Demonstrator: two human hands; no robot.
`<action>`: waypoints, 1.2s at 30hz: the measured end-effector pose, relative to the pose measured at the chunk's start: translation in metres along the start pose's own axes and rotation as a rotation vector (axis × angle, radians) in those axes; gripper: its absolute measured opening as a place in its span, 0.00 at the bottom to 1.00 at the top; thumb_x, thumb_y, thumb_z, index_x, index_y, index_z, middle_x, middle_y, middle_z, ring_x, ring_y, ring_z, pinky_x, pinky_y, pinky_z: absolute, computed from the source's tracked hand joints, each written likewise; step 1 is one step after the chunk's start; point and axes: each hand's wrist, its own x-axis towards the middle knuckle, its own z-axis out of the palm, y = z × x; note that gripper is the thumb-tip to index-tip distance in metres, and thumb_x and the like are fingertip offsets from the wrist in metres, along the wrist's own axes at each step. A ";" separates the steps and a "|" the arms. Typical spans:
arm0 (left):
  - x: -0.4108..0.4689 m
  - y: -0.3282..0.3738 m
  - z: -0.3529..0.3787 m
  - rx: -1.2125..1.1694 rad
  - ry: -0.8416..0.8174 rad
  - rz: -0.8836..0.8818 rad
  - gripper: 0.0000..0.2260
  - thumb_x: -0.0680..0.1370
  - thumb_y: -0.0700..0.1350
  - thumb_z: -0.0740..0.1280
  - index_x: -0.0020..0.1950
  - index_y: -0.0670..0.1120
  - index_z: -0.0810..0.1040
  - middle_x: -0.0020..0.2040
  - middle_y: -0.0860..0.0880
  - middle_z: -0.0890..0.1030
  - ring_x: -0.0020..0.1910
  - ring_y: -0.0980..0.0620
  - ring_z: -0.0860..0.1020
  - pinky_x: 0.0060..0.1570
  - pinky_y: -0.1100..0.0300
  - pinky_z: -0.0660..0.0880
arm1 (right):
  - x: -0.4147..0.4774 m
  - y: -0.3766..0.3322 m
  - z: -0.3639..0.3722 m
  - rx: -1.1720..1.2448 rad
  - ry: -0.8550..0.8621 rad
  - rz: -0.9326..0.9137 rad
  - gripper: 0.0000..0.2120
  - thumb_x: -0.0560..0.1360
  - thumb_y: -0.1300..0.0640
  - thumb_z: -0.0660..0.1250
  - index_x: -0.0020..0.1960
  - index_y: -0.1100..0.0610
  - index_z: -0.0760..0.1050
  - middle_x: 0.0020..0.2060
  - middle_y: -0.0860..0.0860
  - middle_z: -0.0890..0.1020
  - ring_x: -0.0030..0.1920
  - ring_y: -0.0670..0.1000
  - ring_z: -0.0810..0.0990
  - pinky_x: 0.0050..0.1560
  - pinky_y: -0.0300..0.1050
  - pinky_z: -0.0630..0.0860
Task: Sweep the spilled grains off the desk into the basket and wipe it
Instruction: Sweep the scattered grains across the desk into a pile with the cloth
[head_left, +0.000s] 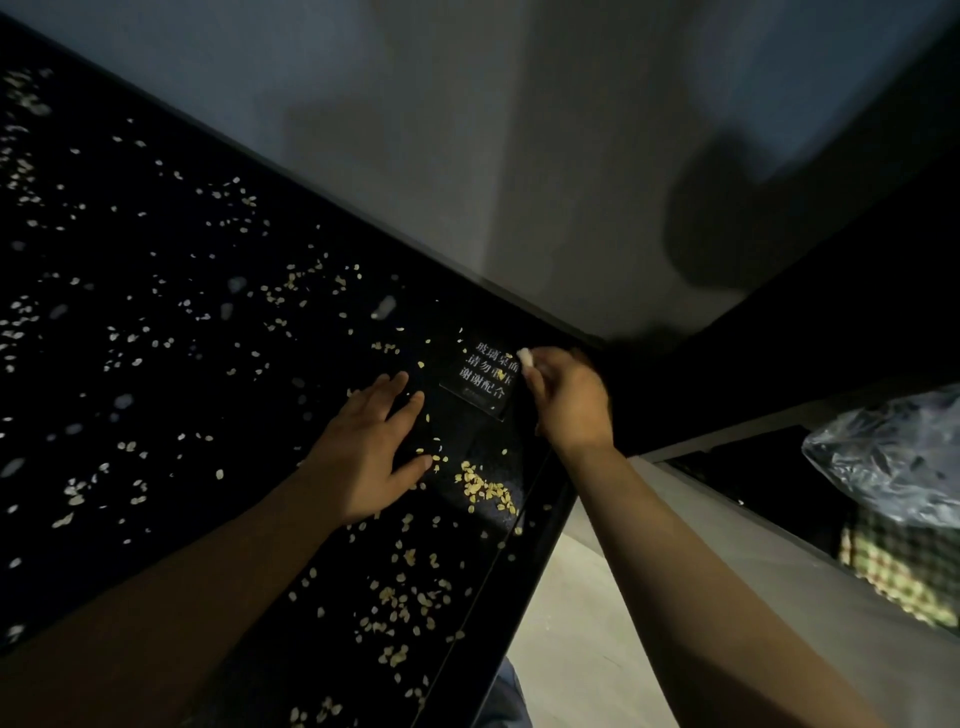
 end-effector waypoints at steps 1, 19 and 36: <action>0.000 0.001 -0.001 -0.003 -0.004 -0.003 0.34 0.77 0.60 0.60 0.78 0.49 0.52 0.79 0.49 0.45 0.77 0.49 0.41 0.72 0.56 0.42 | -0.009 0.000 0.000 -0.037 0.002 -0.032 0.07 0.78 0.50 0.64 0.53 0.50 0.78 0.46 0.52 0.79 0.44 0.52 0.80 0.45 0.44 0.76; -0.002 -0.003 0.000 -0.015 0.017 0.017 0.42 0.68 0.70 0.47 0.77 0.48 0.56 0.78 0.47 0.50 0.77 0.48 0.45 0.71 0.56 0.42 | 0.006 -0.007 -0.003 0.169 -0.042 0.264 0.09 0.79 0.50 0.64 0.44 0.54 0.75 0.29 0.54 0.80 0.24 0.51 0.79 0.25 0.43 0.75; -0.003 -0.004 -0.002 0.020 0.029 0.066 0.36 0.74 0.64 0.54 0.77 0.47 0.56 0.78 0.45 0.50 0.77 0.46 0.46 0.71 0.56 0.45 | -0.033 -0.015 0.016 0.024 0.297 0.249 0.11 0.78 0.60 0.63 0.59 0.59 0.78 0.53 0.58 0.79 0.51 0.56 0.79 0.47 0.35 0.66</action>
